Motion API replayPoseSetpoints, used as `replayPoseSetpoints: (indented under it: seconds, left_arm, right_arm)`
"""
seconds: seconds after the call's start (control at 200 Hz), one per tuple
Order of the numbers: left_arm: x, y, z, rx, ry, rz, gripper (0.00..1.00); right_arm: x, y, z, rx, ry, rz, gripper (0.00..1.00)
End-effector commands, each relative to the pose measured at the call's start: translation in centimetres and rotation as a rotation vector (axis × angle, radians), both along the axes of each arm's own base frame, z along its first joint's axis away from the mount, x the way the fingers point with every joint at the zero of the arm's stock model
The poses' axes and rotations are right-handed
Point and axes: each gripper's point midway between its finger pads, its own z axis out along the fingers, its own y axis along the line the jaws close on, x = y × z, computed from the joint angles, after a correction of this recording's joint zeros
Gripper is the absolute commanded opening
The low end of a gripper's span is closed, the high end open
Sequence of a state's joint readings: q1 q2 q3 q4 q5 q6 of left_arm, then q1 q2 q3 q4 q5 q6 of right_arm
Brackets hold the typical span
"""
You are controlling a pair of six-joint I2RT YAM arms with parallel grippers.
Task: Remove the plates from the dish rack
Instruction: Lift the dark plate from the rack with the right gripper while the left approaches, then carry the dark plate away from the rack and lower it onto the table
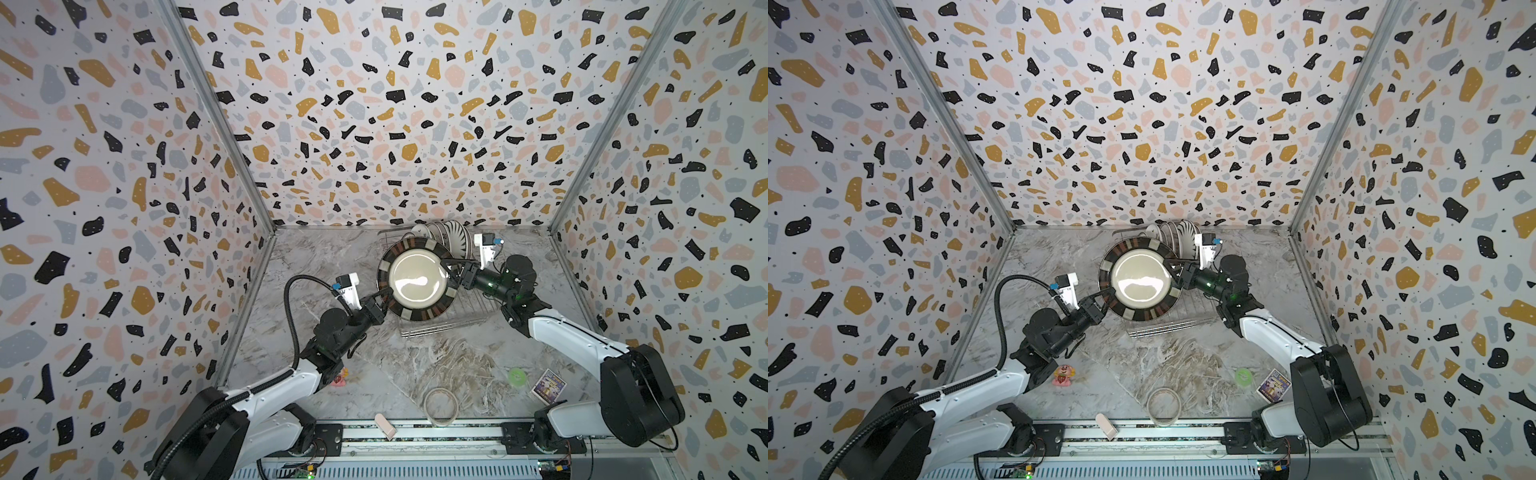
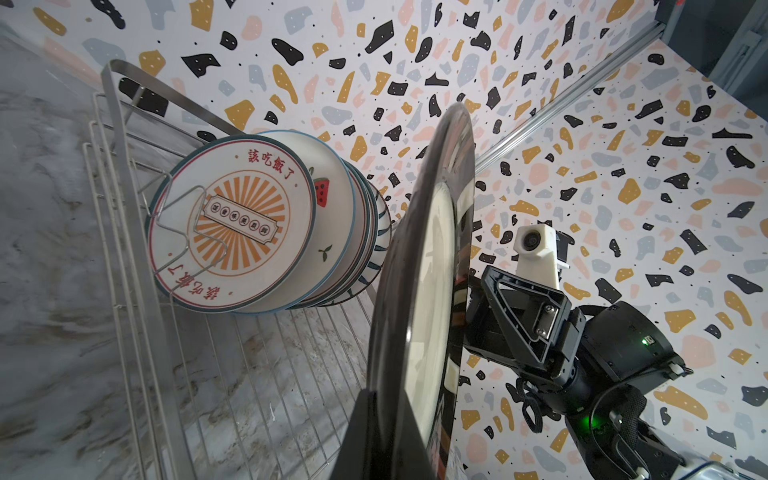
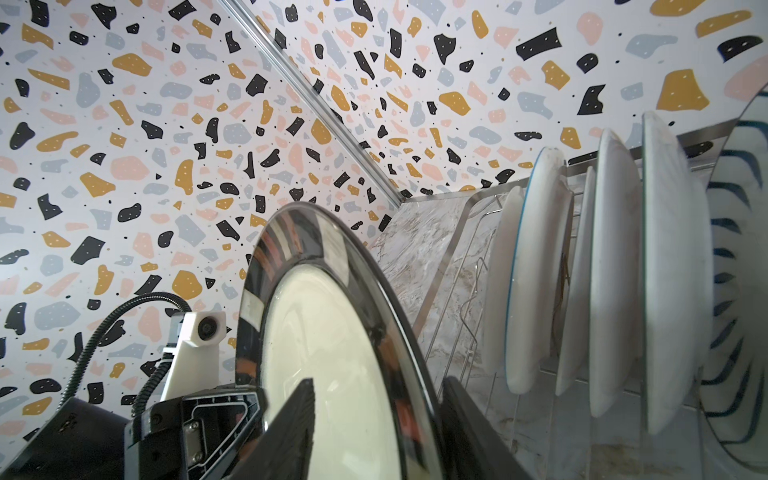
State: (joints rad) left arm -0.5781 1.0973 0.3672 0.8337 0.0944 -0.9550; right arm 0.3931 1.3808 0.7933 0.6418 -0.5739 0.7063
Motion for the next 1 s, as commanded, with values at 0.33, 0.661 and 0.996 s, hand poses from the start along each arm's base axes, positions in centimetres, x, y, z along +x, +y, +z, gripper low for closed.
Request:
replayPoseSetpoints:
  seconds: [0.33,0.661,0.996]
  left_arm:
    - [0.4,3.4,7.3,-0.242,-0.155,0.078,0.00]
    - [1.4,7.1,6.9,-0.297,-0.126,0.233,0.00]
    - [1.5,14.2,6.0,-0.407,-0.116,0.513,0.00]
  right_arm:
    - [0.1,-0.9,2.0,-0.040,-0.111,-0.081,0.75]
    - [-1.4,0.5,2.9,-0.156,-0.275,-0.151,0.99]
    - [-4.5,6.5,4.0,-0.218,-0.424,-0.069,0.99]
